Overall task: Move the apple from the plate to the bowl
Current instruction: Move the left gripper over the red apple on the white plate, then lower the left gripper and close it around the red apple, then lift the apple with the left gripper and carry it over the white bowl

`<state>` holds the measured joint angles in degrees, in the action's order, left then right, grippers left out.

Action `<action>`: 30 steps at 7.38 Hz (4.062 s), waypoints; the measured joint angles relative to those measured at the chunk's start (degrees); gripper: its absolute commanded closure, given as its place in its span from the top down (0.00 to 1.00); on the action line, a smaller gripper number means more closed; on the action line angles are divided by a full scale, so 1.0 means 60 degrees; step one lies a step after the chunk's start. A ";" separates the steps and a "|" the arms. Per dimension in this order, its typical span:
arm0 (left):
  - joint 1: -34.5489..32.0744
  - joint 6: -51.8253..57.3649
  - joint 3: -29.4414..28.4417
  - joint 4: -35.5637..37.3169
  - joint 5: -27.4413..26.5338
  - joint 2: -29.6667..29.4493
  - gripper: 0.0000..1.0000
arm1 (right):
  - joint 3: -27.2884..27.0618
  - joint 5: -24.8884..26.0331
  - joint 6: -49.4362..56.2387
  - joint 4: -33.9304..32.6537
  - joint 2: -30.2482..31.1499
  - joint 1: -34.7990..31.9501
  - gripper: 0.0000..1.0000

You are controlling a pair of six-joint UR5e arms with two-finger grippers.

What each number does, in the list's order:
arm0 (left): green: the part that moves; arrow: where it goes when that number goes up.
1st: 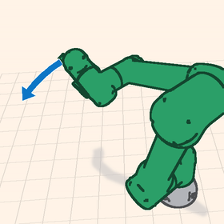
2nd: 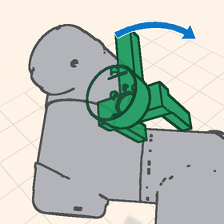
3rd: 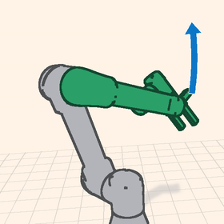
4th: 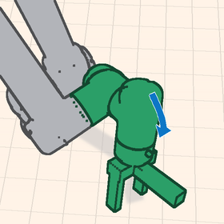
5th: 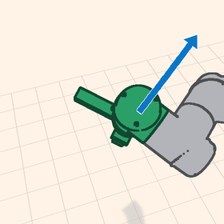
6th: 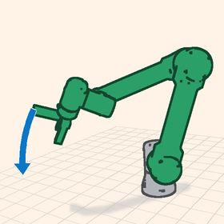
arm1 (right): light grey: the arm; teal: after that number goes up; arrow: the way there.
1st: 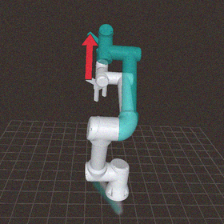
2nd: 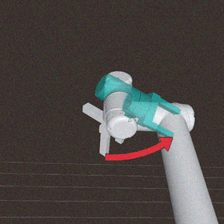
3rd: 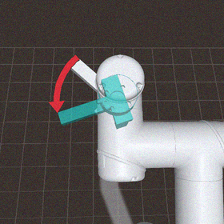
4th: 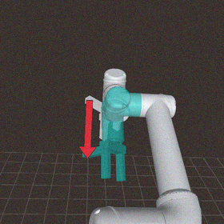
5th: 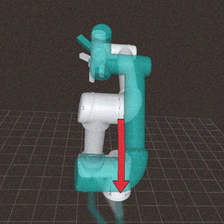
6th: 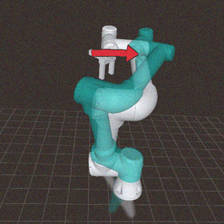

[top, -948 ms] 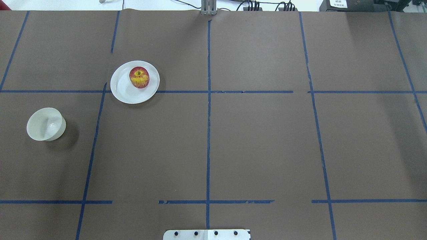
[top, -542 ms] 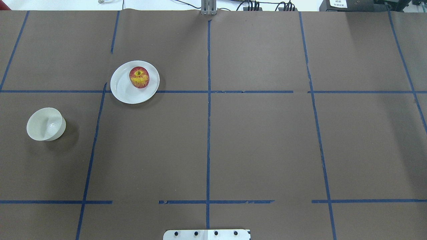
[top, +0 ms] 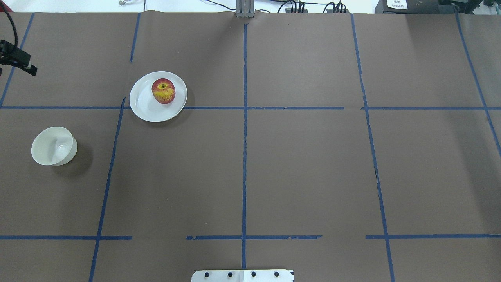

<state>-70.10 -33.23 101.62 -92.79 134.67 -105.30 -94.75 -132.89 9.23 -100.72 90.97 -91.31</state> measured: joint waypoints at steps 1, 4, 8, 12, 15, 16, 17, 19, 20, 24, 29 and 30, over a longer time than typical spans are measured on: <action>0.0575 -0.0758 -0.0005 0.0294 -0.0236 -0.0616 1.00 | 0.0000 0.0000 0.0000 0.0000 0.0000 0.0000 1.00; 0.2144 -0.1786 -0.0101 0.1142 -0.1201 -0.1977 1.00 | 0.0000 0.0000 0.0000 0.0000 0.0000 0.0000 1.00; 0.3663 -0.3873 -0.1488 -0.1172 -0.2287 -0.2498 1.00 | 0.0000 0.0000 0.0000 0.0000 0.0000 -0.0001 1.00; 0.3793 -0.4088 -0.3668 -0.1447 -0.2798 -0.3906 1.00 | 0.0000 0.0000 0.0000 0.0000 0.0000 0.0000 1.00; 0.3753 -0.4041 -0.4203 -0.1543 -0.2964 -0.4062 1.00 | 0.0000 0.0000 0.0000 0.0000 0.0000 0.0000 1.00; 0.3747 -0.4036 -0.4370 -0.1671 -0.2972 -0.4083 1.00 | 0.0000 0.0000 0.0000 0.0000 0.0000 -0.0001 1.00; 0.3744 -0.4035 -0.4556 -0.1856 -0.2975 -0.4111 1.00 | 0.0000 0.0000 0.0000 0.0000 0.0000 0.0000 1.00; 0.3744 -0.4037 -0.4799 -0.2023 -0.2976 -0.4187 1.00 | 0.0000 0.0000 0.0000 0.0000 0.0000 0.0000 1.00; 0.3744 -0.4043 -0.4963 -0.2123 -0.2977 -0.4253 1.00 | 0.0000 0.0000 0.0000 0.0000 0.0000 -0.0001 1.00; 0.3763 -0.4047 -0.5488 -0.2516 -0.2973 -0.4385 1.00 | 0.0000 0.0000 0.0000 0.0000 0.0000 -0.0001 1.00; 0.3860 -0.4055 -0.5525 -0.2550 -0.2962 -0.4431 0.44 | 0.0000 0.0000 0.0000 0.0000 0.0000 -0.0001 1.00; 0.3889 -0.4056 -0.5526 -0.2563 -0.2962 -0.4428 0.07 | 0.0000 0.0000 0.0000 0.0000 0.0000 -0.0001 1.00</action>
<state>-46.76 -57.57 68.47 -108.17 116.90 -131.87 -94.75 -132.89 9.23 -100.72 90.97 -91.32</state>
